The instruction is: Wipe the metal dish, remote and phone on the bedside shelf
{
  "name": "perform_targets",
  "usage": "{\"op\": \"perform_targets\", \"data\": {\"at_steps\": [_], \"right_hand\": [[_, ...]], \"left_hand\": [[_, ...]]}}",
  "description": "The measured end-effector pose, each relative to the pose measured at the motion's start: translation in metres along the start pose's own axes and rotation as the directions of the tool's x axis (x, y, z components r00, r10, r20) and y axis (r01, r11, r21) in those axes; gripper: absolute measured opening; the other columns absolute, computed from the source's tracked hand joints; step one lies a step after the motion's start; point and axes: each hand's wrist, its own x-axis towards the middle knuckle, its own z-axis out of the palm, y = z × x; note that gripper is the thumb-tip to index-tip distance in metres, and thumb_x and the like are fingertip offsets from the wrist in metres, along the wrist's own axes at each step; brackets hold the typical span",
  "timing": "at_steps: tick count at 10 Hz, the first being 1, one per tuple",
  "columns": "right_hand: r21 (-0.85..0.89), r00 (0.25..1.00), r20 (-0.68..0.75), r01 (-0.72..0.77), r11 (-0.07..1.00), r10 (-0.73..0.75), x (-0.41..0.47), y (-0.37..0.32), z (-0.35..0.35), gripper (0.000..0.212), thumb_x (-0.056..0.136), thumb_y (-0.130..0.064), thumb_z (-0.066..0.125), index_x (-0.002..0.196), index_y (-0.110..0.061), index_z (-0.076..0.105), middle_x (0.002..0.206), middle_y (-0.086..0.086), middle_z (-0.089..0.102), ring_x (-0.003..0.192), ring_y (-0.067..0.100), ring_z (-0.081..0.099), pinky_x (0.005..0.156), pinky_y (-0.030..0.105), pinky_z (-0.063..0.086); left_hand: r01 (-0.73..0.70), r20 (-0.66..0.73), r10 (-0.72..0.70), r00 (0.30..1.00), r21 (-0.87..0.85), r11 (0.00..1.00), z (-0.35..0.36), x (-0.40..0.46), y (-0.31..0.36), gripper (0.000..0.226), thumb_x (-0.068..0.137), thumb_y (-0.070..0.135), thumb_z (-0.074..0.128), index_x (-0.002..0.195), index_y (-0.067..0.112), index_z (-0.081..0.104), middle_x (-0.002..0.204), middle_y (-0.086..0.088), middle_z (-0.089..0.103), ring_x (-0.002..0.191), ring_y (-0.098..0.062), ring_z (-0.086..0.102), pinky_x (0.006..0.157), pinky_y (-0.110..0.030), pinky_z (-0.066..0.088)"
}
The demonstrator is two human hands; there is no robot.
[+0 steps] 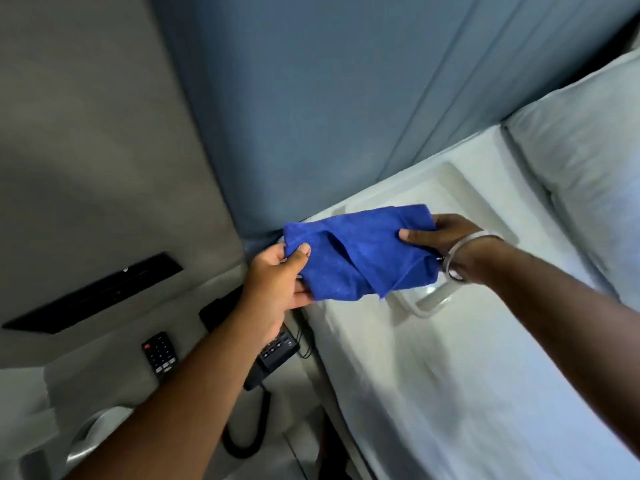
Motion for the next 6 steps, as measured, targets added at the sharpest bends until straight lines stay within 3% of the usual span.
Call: {"op": "perform_targets", "data": {"at_steps": [1, 2, 3, 4, 5, 6], "right_hand": [[-0.414, 0.982, -0.172, 0.004, 0.910, -0.083, 0.041, -0.014, -0.067, 0.032, 0.062, -0.036, 0.086, 0.080, -0.019, 0.066, 0.076, -0.002, 0.068, 0.068, 0.016, 0.065, 0.065, 0.026, 0.049], [-0.615, 0.966, -0.244, -0.083, 0.784, -0.089, 0.068, -0.012, -0.098, 0.034, 0.062, -0.044, 0.083, 0.073, -0.023, 0.060, 0.078, -0.001, 0.065, 0.067, 0.017, 0.058, 0.065, 0.030, 0.043], [-0.704, 0.974, -0.217, -0.110, 0.702, -0.064, 0.106, 0.010, -0.126, 0.035, 0.065, -0.044, 0.080, 0.082, -0.019, 0.061, 0.093, 0.005, 0.066, 0.071, 0.020, 0.057, 0.062, 0.029, 0.041], [-0.732, 0.987, -0.155, -0.084, 0.676, -0.045, 0.115, 0.024, -0.125, 0.044, 0.073, -0.039, 0.077, 0.108, -0.016, 0.062, 0.111, 0.007, 0.064, 0.089, 0.025, 0.057, 0.076, 0.033, 0.044], [-0.755, 0.969, -0.155, 0.009, 0.655, -0.192, 0.085, 0.010, -0.123, 0.050, 0.084, -0.028, 0.068, 0.128, -0.012, 0.051, 0.128, 0.011, 0.058, 0.111, 0.030, 0.056, 0.095, 0.037, 0.045], [-0.713, 0.933, -0.108, 0.168, 0.681, -0.344, 0.049, -0.013, -0.125, 0.043, 0.087, -0.026, 0.064, 0.127, -0.017, 0.053, 0.125, 0.004, 0.061, 0.111, 0.026, 0.059, 0.094, 0.031, 0.045]], "left_hand": [[0.044, 0.056, -0.043, 0.998, -0.005, 0.999, 0.081, 0.026, -0.003, 0.012, 0.099, 0.018, 0.056, 0.107, 0.014, 0.064, 0.102, -0.008, 0.074, 0.081, -0.025, 0.076, 0.058, -0.034, 0.059], [0.112, 0.076, -0.111, 0.991, -0.011, 0.994, 0.132, 0.045, -0.014, 0.012, 0.099, 0.015, 0.054, 0.107, 0.011, 0.061, 0.099, -0.010, 0.073, 0.075, -0.023, 0.076, 0.056, -0.034, 0.060], [0.248, 0.063, -0.248, 0.967, 0.007, 0.969, 0.190, 0.072, -0.038, 0.008, 0.100, 0.011, 0.051, 0.105, 0.013, 0.057, 0.089, -0.005, 0.068, 0.075, -0.021, 0.073, 0.054, -0.033, 0.061], [0.323, 0.019, -0.326, 0.945, 0.083, 0.943, 0.207, 0.078, -0.047, 0.019, 0.098, 0.011, 0.053, 0.117, 0.015, 0.054, 0.096, -0.005, 0.067, 0.091, -0.024, 0.067, 0.075, -0.036, 0.060], [0.155, -0.111, -0.122, 0.986, 0.380, 0.912, 0.202, 0.068, -0.049, 0.032, 0.095, 0.013, 0.056, 0.127, 0.011, 0.053, 0.119, -0.010, 0.066, 0.107, -0.028, 0.063, 0.080, -0.030, 0.048], [0.017, -0.169, 0.092, 0.981, 0.554, 0.832, 0.176, 0.047, -0.027, 0.037, 0.095, 0.016, 0.054, 0.131, 0.009, 0.050, 0.131, -0.010, 0.060, 0.120, -0.030, 0.057, 0.086, -0.030, 0.044]]}}
